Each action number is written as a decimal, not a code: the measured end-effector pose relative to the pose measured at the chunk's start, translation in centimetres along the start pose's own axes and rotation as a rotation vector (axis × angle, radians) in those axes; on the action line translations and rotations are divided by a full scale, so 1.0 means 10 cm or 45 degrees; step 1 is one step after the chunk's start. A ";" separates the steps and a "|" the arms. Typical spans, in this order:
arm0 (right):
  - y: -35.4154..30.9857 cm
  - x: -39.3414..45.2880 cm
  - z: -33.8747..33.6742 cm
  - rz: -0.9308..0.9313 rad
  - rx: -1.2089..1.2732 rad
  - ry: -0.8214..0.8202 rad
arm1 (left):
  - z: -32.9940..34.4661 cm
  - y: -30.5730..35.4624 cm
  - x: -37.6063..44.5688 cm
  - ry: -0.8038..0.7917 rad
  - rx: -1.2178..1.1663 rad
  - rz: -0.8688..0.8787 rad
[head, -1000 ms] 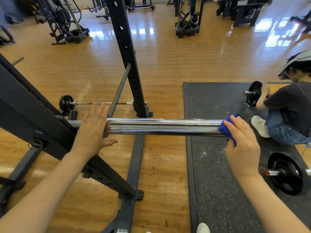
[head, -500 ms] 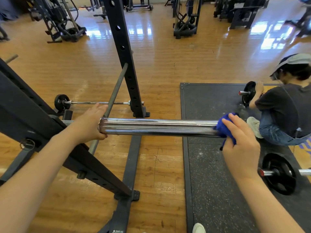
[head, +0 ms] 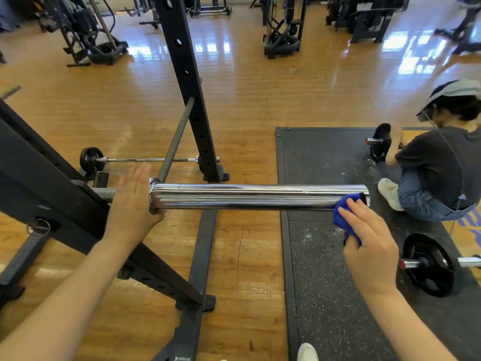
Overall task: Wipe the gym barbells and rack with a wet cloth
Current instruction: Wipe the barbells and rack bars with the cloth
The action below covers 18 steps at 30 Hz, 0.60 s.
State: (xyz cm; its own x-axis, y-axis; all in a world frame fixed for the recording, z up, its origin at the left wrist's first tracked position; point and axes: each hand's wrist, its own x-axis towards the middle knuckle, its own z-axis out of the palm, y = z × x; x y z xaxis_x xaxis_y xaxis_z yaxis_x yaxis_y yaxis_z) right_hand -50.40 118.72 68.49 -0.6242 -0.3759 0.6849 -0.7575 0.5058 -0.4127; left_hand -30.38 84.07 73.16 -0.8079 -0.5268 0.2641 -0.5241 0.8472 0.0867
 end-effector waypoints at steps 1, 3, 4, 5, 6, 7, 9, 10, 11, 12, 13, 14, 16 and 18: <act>0.00 0.00 -0.02 0.014 0.007 0.004 | -0.02 0.01 0.03 -0.015 -0.026 -0.017; -0.03 0.09 -0.05 0.056 0.028 0.044 | -0.09 0.01 0.11 -0.111 -0.111 -0.051; -0.03 0.14 -0.05 0.073 0.029 0.066 | -0.13 0.01 0.16 -0.202 -0.144 -0.053; -0.01 0.21 -0.04 0.081 0.023 0.084 | -0.18 0.01 0.22 -0.299 -0.150 -0.045; 0.00 0.26 -0.02 0.079 0.014 0.091 | -0.23 0.01 0.27 -0.387 -0.140 -0.041; 0.02 0.30 0.01 0.064 0.005 0.089 | -0.27 0.01 0.31 -0.447 -0.130 -0.042; 0.06 0.30 0.08 -0.005 -0.016 0.088 | -0.31 0.02 0.34 -0.487 -0.130 -0.045; 0.08 0.25 0.10 -0.043 -0.026 0.093 | -0.32 0.03 0.34 -0.482 -0.131 -0.046; 0.09 0.20 0.11 -0.070 -0.033 0.099 | -0.32 0.03 0.33 -0.468 -0.133 -0.043; 0.10 0.14 0.11 -0.084 -0.034 0.102 | -0.31 0.02 0.32 -0.453 -0.133 -0.034; 0.11 0.08 0.09 -0.087 -0.036 0.095 | -0.29 0.00 0.32 -0.444 -0.133 -0.021; 0.12 0.02 0.06 -0.086 -0.040 0.081 | -0.28 -0.01 0.32 -0.442 -0.130 -0.012; 0.11 -0.07 0.02 -0.079 -0.039 0.049 | -0.27 -0.05 0.33 -0.433 -0.097 -0.015; 0.09 -0.10 -0.02 -0.055 -0.014 0.036 | -0.26 -0.03 0.28 -0.388 -0.018 -0.047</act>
State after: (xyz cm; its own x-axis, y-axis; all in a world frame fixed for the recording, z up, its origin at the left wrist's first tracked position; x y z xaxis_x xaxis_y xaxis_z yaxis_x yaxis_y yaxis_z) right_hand -50.40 119.67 67.58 -0.5849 -0.3754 0.7190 -0.7815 0.4979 -0.3759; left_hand -31.81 82.48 76.36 -0.8329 -0.5520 -0.0396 -0.5528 0.8266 0.1052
